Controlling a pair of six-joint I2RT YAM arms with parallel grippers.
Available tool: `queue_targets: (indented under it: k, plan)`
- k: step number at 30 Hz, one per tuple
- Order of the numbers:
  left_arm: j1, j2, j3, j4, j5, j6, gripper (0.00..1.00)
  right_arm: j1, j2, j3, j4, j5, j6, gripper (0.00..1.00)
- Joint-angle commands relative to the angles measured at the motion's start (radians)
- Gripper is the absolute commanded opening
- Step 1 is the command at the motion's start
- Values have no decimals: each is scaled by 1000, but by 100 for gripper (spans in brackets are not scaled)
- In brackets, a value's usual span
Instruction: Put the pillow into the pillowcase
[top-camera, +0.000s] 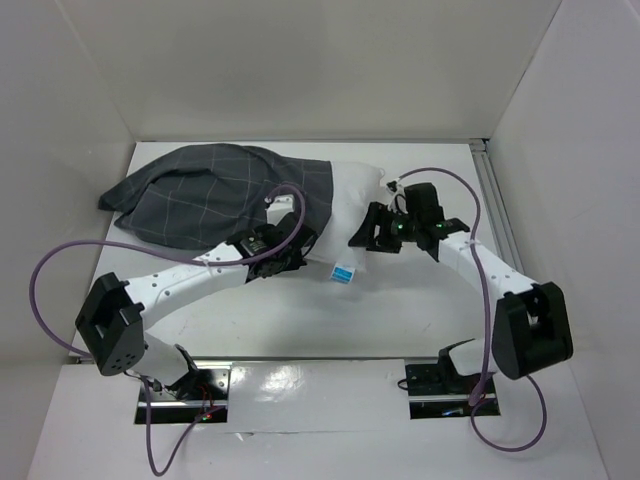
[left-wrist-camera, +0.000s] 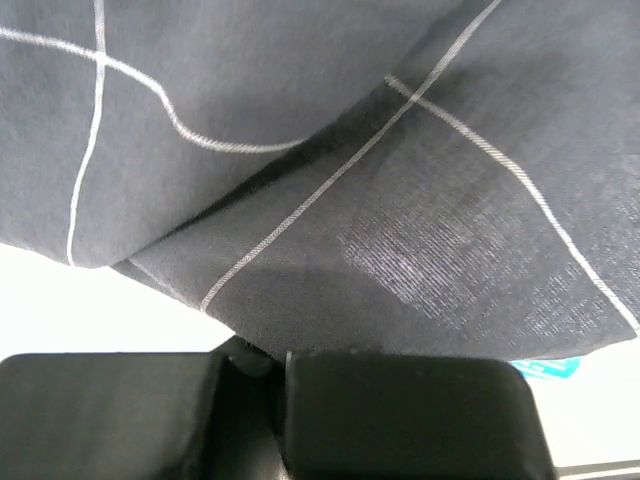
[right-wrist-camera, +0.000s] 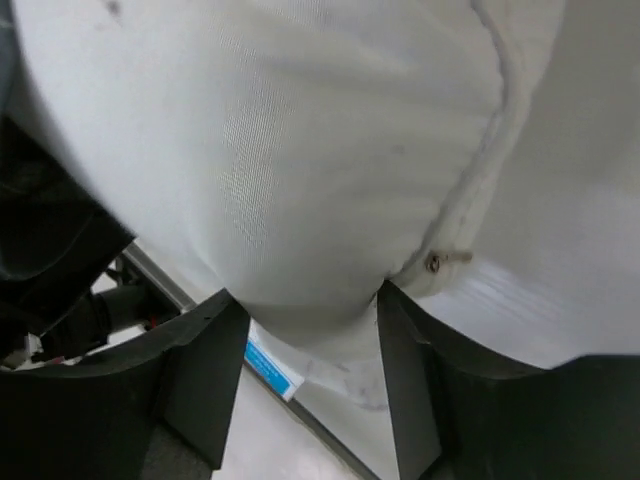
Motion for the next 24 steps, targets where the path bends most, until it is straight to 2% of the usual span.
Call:
queue_targets:
  k: [1, 3, 4, 5, 6, 7, 9, 10, 11, 12, 13, 14, 16, 19, 24]
  plan:
    - [-10, -42, 85, 8, 21, 46, 0, 12, 99, 40, 102, -64, -65, 56]
    - [-21, -42, 149, 8, 40, 74, 0, 24, 177, 96, 145, -109, -38, 28]
    - [-21, -31, 186, 8, 57, 118, 0, 48, 192, 172, 175, -154, -15, 3]
    - [-21, -10, 232, -1, 84, 132, 0, 61, 192, 210, 192, -155, 4, 0]
    - [-21, 12, 291, -2, 182, 144, 0, 73, 192, 236, 223, -155, 28, 0]
    - [-30, 45, 451, -14, 233, 178, 0, 73, 192, 250, 267, -155, 94, 0]
    - [-93, 186, 656, -58, 306, 200, 0, 85, 192, 250, 386, -173, 166, 0]
    - [-113, 235, 853, -73, 333, 244, 0, 85, 219, 235, 421, -182, 221, 0]
    - [-127, 325, 947, -121, 356, 256, 0, 85, 219, 224, 452, -182, 238, 0]
    - [-127, 361, 1027, -135, 418, 273, 0, 85, 232, 213, 452, -182, 252, 0]
    - [-127, 392, 1172, -152, 446, 288, 0, 85, 218, 195, 464, -182, 252, 0]
    - [-113, 416, 1236, -173, 468, 298, 0, 85, 200, 195, 449, -182, 252, 0]
    - [-68, 431, 1325, -187, 546, 309, 0, 75, 117, 184, 389, -159, 210, 0]
    - [-26, 347, 1305, -161, 623, 296, 0, 75, -13, 239, 195, -107, 116, 0]
    - [14, 244, 1266, -161, 684, 249, 0, 75, -207, 262, -119, -77, 79, 0]
